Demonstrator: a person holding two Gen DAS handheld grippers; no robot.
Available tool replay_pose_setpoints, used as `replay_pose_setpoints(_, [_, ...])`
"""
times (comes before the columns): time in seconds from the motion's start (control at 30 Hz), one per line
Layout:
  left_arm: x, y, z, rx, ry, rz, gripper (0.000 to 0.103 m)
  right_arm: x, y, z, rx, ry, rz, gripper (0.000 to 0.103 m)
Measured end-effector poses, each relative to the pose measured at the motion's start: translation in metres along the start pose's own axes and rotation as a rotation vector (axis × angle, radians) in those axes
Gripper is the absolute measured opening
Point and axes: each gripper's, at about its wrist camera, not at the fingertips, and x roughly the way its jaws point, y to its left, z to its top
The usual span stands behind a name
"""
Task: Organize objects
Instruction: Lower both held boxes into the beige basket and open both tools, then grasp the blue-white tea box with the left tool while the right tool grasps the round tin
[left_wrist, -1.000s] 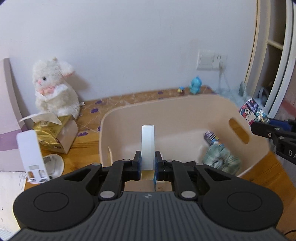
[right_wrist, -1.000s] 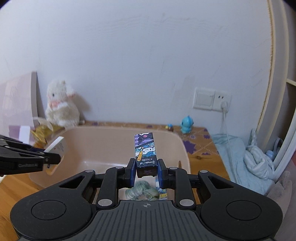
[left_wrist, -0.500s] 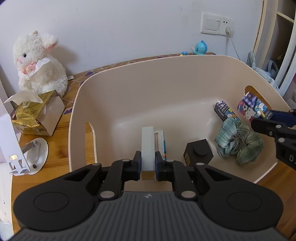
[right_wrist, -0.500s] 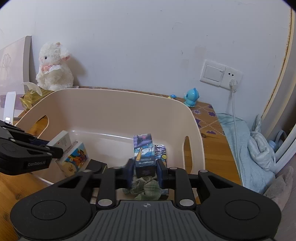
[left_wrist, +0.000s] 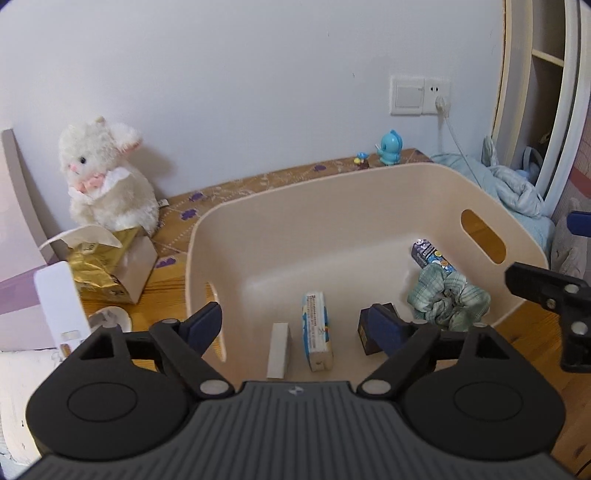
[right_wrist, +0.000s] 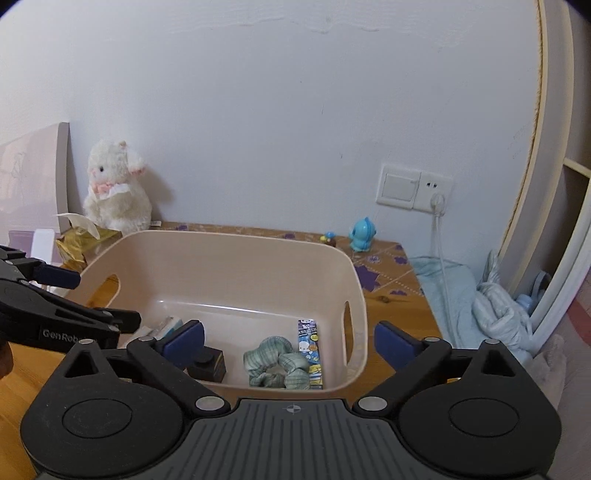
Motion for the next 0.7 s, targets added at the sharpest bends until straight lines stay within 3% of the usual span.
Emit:
replay_pose_setpoints(0.3, [-0.038,0.009,-0.024,0.01,-0.028,0.005,0.098,-0.029,0.009,-0.024,-0.03,0.017,-0.001,0.103])
replay_pose_setpoints(0.7, [-0.029,0.015,-0.083,0.027,0.066,-0.041,0.098,-0.014,0.028,-0.081,-0.063,0.158,0.007,0.103])
